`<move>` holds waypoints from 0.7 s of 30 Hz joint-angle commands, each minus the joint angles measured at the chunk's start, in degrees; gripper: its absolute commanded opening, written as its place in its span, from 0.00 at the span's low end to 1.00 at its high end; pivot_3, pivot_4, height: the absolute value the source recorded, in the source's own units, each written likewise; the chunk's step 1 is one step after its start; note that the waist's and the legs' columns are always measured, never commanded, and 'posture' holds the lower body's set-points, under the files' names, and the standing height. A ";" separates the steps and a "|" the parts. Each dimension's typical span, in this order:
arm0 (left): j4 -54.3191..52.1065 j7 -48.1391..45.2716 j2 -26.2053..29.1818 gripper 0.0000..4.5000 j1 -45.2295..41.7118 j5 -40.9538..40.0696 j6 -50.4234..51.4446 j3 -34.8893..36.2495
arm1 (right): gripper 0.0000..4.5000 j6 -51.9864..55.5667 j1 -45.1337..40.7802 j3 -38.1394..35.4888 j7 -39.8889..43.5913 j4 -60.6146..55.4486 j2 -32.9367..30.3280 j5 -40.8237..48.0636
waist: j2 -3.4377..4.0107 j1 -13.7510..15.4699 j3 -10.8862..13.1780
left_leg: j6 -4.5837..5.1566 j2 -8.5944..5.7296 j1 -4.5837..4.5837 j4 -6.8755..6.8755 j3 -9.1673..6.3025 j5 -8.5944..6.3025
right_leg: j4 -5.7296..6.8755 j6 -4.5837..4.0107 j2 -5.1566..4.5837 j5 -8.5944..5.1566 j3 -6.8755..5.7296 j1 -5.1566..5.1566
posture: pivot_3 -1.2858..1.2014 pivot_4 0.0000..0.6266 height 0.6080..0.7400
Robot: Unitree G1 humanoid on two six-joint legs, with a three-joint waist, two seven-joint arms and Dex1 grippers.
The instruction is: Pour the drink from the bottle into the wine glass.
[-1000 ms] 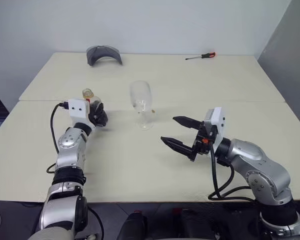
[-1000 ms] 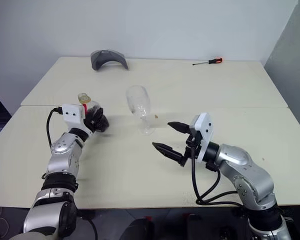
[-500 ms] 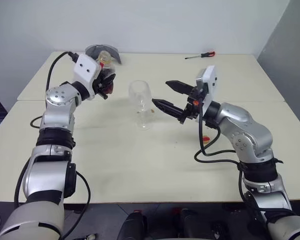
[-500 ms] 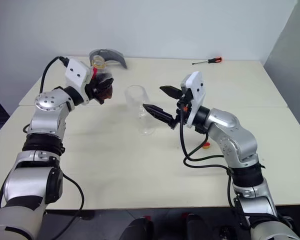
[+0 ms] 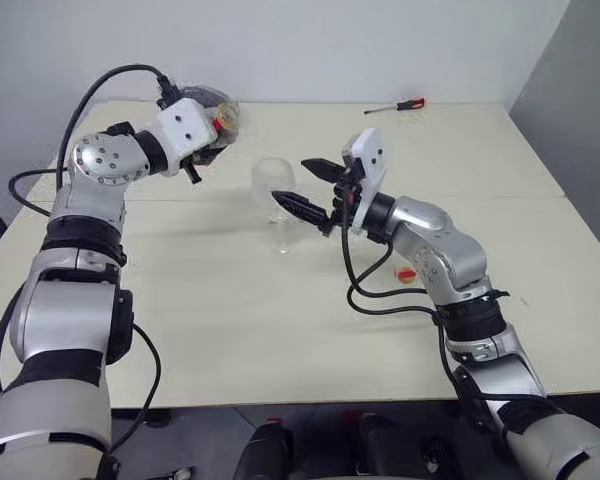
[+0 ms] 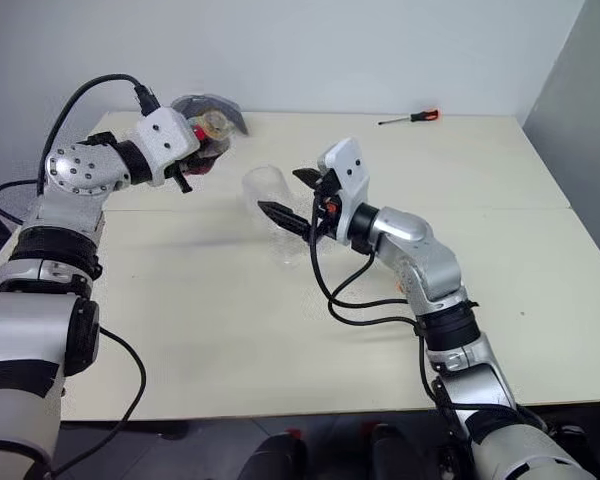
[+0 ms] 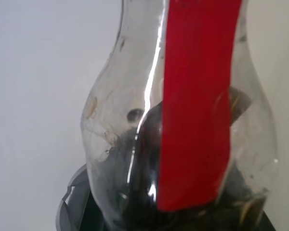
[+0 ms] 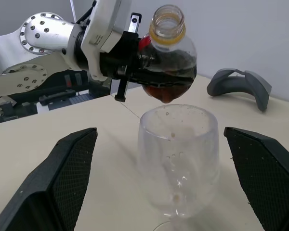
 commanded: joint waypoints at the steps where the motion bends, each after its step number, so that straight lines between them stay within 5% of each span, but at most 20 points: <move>1: 0.79 -0.01 1.41 0.22 -3.54 1.26 -3.99 -0.39 | 1.00 -2.94 -2.48 -1.17 -0.35 1.17 0.68 -1.18 | 0.00 -0.03 0.00 | 0.00 0.00 -0.01 0.00 0.00 0.00 | -0.01 0.00 0.00 0.00 0.00 0.00 | 0.52 0.24 1.00; 21: 6.00 6.72 3.87 0.22 -9.55 13.31 -13.99 -7.34 | 1.00 -5.29 -5.22 -2.37 0.00 5.00 2.56 -2.55 | 0.00 -0.10 0.00 | -0.01 0.00 -0.02 0.01 0.02 0.01 | 0.03 0.00 0.00 0.00 0.00 -0.03 | 0.52 0.24 1.00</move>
